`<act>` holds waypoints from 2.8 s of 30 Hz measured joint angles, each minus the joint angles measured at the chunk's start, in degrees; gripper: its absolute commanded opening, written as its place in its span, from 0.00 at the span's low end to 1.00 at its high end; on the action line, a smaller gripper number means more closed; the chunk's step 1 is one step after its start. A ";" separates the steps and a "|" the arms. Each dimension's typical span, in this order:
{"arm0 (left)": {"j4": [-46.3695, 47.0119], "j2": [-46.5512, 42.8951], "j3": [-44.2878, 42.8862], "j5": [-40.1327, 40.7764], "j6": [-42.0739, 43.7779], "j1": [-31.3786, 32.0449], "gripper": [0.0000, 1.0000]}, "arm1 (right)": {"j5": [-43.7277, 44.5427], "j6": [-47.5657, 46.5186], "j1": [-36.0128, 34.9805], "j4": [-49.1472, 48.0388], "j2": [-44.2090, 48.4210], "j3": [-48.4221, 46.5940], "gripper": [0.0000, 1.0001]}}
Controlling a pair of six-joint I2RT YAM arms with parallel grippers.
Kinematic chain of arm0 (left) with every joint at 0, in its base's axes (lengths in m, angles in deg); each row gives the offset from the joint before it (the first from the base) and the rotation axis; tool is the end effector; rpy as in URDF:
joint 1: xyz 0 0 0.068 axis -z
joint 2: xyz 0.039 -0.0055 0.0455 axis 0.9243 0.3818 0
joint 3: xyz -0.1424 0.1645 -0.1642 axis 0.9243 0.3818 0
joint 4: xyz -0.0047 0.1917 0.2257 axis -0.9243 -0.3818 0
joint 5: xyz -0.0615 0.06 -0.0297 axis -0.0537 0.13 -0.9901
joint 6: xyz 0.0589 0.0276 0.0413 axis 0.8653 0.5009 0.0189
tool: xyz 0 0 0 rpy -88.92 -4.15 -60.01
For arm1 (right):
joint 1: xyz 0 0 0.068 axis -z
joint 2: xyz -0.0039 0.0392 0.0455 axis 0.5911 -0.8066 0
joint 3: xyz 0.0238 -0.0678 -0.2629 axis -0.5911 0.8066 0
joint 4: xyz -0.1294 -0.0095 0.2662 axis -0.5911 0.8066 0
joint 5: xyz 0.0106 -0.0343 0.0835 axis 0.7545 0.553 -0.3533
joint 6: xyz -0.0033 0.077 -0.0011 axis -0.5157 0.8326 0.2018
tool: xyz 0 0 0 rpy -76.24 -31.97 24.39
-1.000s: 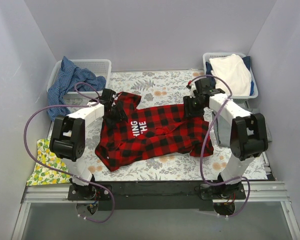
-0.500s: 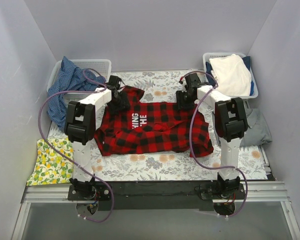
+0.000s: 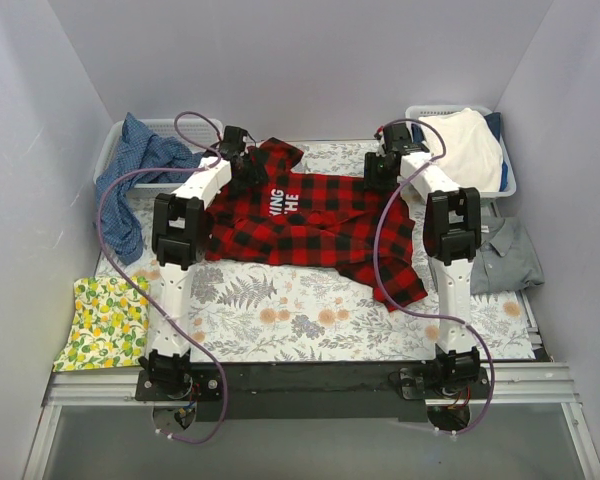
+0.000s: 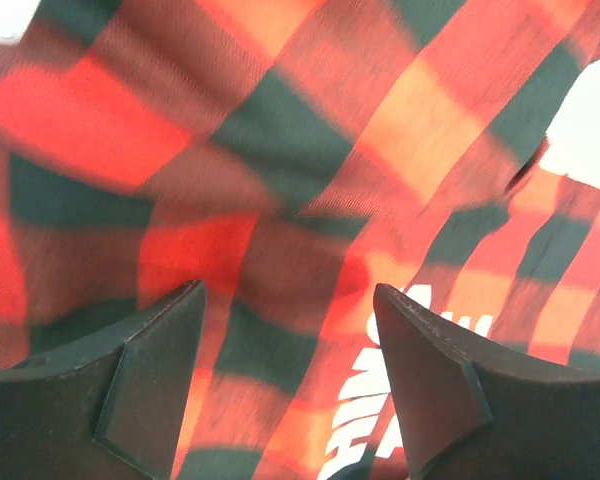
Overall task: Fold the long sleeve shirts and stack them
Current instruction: Flatten the shirt out
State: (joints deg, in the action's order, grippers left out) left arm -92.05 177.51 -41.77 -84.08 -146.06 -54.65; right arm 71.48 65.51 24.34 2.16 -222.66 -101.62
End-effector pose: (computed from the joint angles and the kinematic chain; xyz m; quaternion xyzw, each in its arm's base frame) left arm 0.5679 -0.1322 0.1343 -0.4397 0.8488 -0.2020 0.2132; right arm 0.5664 0.1265 0.1372 -0.0185 0.9494 0.1123 0.2928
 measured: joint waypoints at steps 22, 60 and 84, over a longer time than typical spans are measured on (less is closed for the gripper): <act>6.12 -42.49 50.84 -4.39 1.55 -0.42 0.70 | -9.44 -3.65 -3.56 -1.29 39.30 43.89 0.57; -4.20 -62.38 67.69 -1.42 -4.74 -9.42 0.72 | -20.24 -5.51 -12.66 22.10 58.53 70.29 0.57; 11.85 -54.42 73.37 -3.08 -9.33 -9.42 0.71 | -14.95 -5.86 -12.66 12.70 51.47 68.70 0.69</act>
State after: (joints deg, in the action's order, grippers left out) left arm -80.21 123.09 31.60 -87.16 -155.40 -64.07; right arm 56.53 59.65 11.68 14.86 -171.19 -32.93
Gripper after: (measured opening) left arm 0.745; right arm 0.691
